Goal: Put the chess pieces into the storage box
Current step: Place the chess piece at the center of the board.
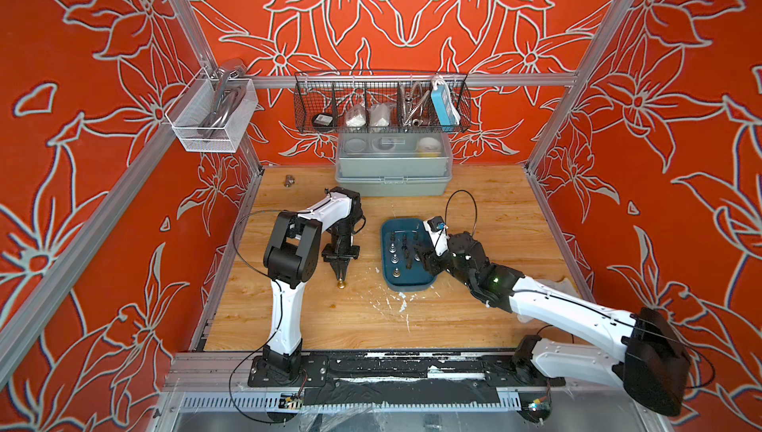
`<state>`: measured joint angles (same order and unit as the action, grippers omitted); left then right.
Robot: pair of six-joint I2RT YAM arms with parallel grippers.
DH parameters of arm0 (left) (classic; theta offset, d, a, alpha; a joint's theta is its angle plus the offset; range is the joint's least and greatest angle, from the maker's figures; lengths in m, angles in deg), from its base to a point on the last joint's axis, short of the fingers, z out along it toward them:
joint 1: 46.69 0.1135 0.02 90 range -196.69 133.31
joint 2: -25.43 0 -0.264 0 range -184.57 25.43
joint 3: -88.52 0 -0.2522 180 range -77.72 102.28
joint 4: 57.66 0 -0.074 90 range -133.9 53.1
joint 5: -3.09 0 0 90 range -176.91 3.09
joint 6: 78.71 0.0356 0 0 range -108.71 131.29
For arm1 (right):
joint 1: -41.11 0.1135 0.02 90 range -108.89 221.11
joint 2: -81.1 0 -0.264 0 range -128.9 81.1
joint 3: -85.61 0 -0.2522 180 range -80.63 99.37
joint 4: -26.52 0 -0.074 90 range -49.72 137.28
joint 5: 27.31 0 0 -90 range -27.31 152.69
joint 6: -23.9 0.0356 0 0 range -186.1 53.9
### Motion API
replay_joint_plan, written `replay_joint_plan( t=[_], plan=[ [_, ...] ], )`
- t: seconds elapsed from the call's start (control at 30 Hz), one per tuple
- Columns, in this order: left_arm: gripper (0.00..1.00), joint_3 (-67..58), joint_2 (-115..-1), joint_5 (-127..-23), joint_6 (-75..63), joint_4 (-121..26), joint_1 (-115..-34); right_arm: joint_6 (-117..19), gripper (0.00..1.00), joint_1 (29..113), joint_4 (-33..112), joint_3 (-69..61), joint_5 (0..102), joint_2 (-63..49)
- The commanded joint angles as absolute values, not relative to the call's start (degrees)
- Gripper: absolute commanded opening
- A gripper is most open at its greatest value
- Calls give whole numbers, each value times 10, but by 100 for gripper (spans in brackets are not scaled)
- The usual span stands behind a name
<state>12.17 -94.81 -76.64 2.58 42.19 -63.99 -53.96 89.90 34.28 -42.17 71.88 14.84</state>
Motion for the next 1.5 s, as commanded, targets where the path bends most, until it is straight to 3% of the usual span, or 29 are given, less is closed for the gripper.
replay_joint_plan(
  t=[0.0,0.4,0.47,0.53,0.67,0.8,0.93,1.0,1.17,1.47],
  plan=[
    [12,114,-935,-760,35,415,-638,-545,62,901,328,-427,735,149],
    [13,89,-921,-794,-11,346,-643,-544,62,901,325,-425,728,136],
    [18,85,-915,-798,-18,340,-648,-545,62,901,325,-425,730,135],
    [31,82,-905,-793,-21,329,-652,-544,62,901,325,-425,729,133],
    [36,87,-902,-796,-23,327,-658,-544,63,901,324,-425,726,131],
    [37,87,-883,-801,-30,319,-662,-545,63,901,324,-425,725,131],
    [37,53,-784,-829,-74,266,-666,-547,62,901,325,-425,725,130],
    [41,0,-708,-852,-109,208,-665,-551,63,901,320,-429,718,135],
    [39,-170,-555,-866,-190,68,-672,-566,63,902,299,-446,686,149],
    [40,-188,-601,-872,-183,67,-688,-586,66,910,261,-461,619,147]
  ],
)
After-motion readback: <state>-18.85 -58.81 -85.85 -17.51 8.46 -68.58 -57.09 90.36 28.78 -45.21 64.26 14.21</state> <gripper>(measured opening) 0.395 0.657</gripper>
